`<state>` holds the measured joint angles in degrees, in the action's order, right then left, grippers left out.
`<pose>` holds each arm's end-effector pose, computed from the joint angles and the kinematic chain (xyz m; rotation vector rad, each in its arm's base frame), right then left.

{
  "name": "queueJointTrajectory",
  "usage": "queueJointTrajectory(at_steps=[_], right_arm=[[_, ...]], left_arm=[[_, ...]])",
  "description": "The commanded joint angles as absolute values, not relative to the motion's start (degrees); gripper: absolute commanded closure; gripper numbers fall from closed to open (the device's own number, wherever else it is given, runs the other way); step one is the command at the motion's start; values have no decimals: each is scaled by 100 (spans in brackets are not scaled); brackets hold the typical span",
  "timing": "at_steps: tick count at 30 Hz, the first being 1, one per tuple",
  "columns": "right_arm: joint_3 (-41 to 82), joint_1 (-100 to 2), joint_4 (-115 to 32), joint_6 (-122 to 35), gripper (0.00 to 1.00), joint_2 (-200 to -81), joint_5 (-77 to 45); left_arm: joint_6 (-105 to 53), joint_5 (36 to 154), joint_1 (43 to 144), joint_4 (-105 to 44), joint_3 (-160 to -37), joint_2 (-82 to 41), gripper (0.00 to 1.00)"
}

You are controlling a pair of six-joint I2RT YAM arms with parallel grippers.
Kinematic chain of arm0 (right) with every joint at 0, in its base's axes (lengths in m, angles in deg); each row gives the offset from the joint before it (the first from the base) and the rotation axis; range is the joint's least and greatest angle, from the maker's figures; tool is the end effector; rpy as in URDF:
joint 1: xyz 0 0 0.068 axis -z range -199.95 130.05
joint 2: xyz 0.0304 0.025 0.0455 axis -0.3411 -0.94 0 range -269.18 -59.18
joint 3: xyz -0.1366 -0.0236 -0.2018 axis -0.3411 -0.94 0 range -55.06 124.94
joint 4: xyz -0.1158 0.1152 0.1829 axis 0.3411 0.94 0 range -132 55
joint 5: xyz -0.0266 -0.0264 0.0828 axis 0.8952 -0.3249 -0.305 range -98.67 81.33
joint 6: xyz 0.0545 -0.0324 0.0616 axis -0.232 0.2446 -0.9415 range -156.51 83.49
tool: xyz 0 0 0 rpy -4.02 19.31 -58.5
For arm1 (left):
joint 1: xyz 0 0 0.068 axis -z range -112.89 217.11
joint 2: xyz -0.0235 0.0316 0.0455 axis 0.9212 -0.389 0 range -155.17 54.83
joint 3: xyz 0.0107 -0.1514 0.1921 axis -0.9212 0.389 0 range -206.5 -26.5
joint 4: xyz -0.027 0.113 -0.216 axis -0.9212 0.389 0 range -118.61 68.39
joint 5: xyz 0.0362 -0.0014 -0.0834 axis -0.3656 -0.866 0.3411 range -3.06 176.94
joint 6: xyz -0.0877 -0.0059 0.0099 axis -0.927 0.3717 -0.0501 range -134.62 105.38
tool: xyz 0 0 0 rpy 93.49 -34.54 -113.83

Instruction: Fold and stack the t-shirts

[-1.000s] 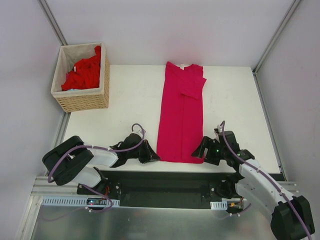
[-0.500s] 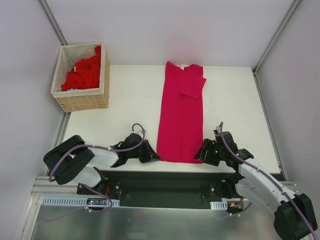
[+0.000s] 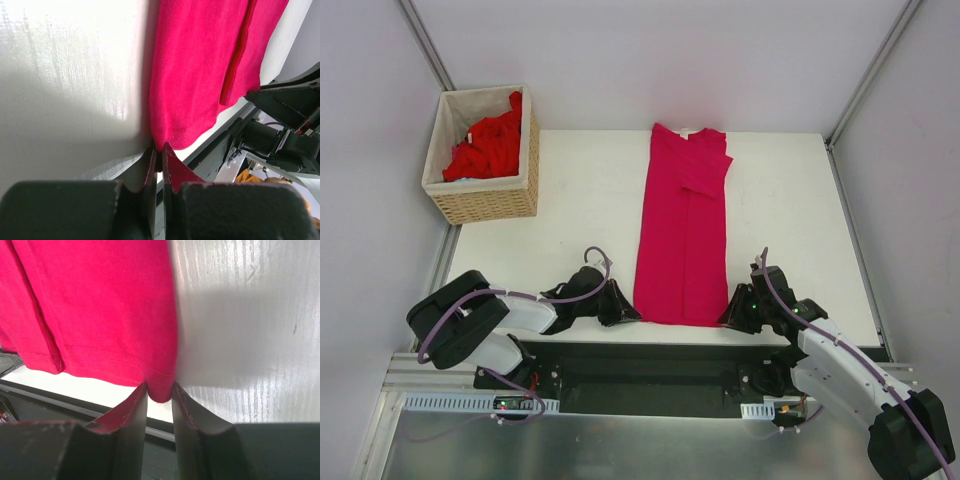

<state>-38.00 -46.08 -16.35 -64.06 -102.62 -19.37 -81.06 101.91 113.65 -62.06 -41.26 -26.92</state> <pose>0.1489 0.0893 0.1085 -0.0511 2.5653 0.6127 0.1610 -0.1993 0.0770 -0.2575 2.4841 -1.2959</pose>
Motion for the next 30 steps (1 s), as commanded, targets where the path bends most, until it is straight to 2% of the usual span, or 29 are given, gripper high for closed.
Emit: queueJointTrajectory(at_steps=[1, 4, 7, 8, 10, 24, 30], right_arm=[[-3765, -4623, -1475, -6464, 72, -10190, -1808], [-3739, -4631, -1458, -6455, 76, -10198, -1773], [-3704, -4623, -1466, -6437, 85, -10216, -1755], [-3695, -4622, -1484, -6437, 94, -10251, -1746], [-3660, -4623, -1484, -6411, 99, -10304, -1729], [-2975, -4631, -1388, -6121, 99, -10453, -1685], [-2588, -4640, -1440, -6024, 99, -10734, -1693]], left_arm=[[-7817, 9943, 11422, -5418, -3977, -2849, 100], [-7817, 9942, 11422, -5392, -3977, -2813, 100], [-7791, 9925, 11413, -5348, -3977, -2761, 100], [-7782, 9925, 11422, -5339, -3986, -2752, 100], [-7773, 9925, 11413, -5313, -3995, -2726, 100], [-7378, 9714, 11404, -4101, -4609, -1909, 100], [-7202, 9784, 11396, -3933, -5057, -2004, 100]])
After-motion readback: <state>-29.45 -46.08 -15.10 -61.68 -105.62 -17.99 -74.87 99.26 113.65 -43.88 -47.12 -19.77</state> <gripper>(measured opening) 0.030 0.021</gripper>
